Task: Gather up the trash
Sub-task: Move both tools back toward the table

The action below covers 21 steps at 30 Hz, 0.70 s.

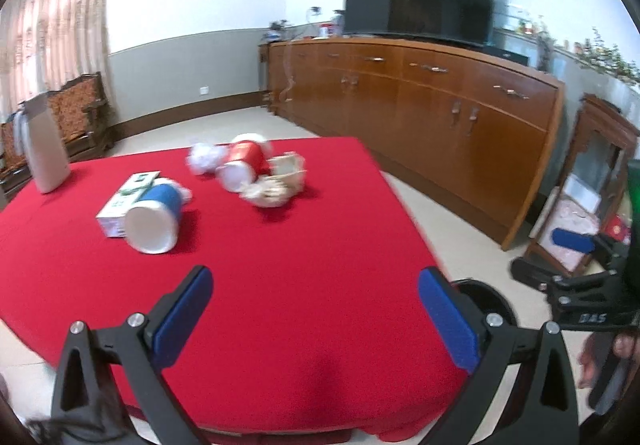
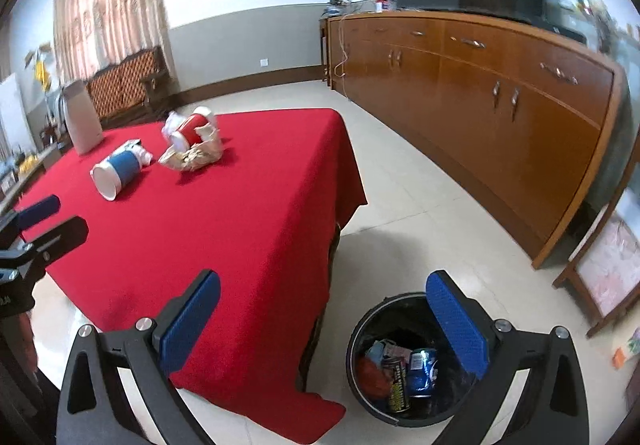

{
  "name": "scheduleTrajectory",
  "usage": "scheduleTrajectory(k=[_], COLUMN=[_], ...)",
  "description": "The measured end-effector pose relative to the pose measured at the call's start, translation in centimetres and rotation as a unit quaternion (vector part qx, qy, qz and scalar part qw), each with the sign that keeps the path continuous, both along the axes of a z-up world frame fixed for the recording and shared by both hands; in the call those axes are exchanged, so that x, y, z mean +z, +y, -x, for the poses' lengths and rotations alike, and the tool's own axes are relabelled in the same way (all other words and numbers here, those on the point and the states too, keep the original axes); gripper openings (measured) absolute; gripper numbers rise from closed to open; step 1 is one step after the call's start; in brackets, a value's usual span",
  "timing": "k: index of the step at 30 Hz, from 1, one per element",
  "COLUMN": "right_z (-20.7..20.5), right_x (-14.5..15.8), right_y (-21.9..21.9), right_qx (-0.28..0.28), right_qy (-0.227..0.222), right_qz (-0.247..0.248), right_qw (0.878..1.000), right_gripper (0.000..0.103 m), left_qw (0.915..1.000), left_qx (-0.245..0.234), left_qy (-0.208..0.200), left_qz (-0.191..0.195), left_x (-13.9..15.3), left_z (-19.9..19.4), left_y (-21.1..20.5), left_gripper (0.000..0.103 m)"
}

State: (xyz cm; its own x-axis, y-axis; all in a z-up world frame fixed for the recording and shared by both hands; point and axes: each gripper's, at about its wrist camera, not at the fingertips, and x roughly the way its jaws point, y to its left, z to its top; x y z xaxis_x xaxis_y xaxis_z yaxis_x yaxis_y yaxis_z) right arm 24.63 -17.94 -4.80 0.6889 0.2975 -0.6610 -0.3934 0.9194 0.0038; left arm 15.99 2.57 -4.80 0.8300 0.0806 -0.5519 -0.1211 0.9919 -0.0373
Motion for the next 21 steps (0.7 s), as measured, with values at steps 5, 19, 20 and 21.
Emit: scheduleTrajectory(k=[5,19,20,21], right_z=[-0.6,-4.3,-5.0,-5.4], right_x=[0.5,-0.3,-0.6,-0.8], right_y=[4.0,17.2,18.2,18.8], right_qx=[0.031,0.101,0.104,0.107], right_qy=[0.006,0.007,0.011,0.014], right_qz=[0.005,0.044,0.047,0.047], right_qw=[0.999,0.994,0.993,0.993], right_gripper=[0.103,0.103,0.102,0.101], left_qw=[0.9987,0.9951,0.9948,0.9946], left_qx=[0.05,0.083,0.081,0.08], left_qy=[0.009,0.025,0.028,0.031], left_qz=[-0.003,0.048,0.054,0.059], left_x=[-0.7,-2.7,-3.0,-3.3], left_z=[-0.1,-3.2,-3.7,-4.2], left_y=[4.9,15.1,15.4,15.6], left_gripper=[0.103,0.083,0.082,0.08])
